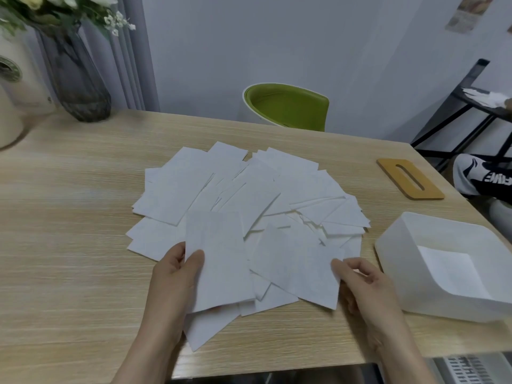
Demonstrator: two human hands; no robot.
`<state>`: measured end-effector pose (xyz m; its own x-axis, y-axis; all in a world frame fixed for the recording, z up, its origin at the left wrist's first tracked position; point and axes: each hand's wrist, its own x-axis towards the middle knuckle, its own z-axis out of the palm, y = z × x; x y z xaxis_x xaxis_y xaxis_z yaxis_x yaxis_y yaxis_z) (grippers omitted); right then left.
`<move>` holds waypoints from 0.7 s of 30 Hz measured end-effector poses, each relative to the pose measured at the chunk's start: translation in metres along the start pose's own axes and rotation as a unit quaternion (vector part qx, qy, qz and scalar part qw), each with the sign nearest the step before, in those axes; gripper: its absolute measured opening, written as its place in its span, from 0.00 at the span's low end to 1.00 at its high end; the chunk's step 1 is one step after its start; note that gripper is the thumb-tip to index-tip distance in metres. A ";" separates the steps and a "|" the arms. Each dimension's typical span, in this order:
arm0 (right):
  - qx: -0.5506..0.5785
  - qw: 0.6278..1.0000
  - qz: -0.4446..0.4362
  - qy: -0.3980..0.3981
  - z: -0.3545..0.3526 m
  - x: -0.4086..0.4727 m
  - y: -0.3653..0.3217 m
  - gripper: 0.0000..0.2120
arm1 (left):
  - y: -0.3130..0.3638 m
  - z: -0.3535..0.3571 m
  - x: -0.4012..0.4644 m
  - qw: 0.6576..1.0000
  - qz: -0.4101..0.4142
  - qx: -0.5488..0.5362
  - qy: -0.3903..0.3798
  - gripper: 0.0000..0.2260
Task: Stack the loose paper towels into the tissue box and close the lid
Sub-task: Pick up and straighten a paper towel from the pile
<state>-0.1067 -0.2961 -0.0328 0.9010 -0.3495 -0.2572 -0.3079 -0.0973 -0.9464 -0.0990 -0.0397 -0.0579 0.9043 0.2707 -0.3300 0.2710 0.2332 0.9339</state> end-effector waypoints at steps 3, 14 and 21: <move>-0.021 0.998 -0.007 -0.066 -0.001 0.000 -0.007 0.05 | 0.000 0.000 -0.001 1.000 0.000 -0.002 -0.002 0.12; -0.218 0.961 -0.006 -0.171 -0.006 0.055 -0.048 0.07 | 0.003 0.000 -0.001 1.000 -0.004 0.009 -0.002 0.11; -0.280 0.938 -0.014 -0.206 -0.003 0.051 -0.046 0.02 | 0.009 0.002 -0.005 1.000 -0.012 0.000 -0.016 0.12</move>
<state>-0.0474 -0.3126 -0.0018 0.9170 0.0378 -0.3970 -0.2915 -0.6159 -0.7319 -0.1004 -0.0403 -0.0478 0.9075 0.2348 -0.3483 0.2932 0.2398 0.9255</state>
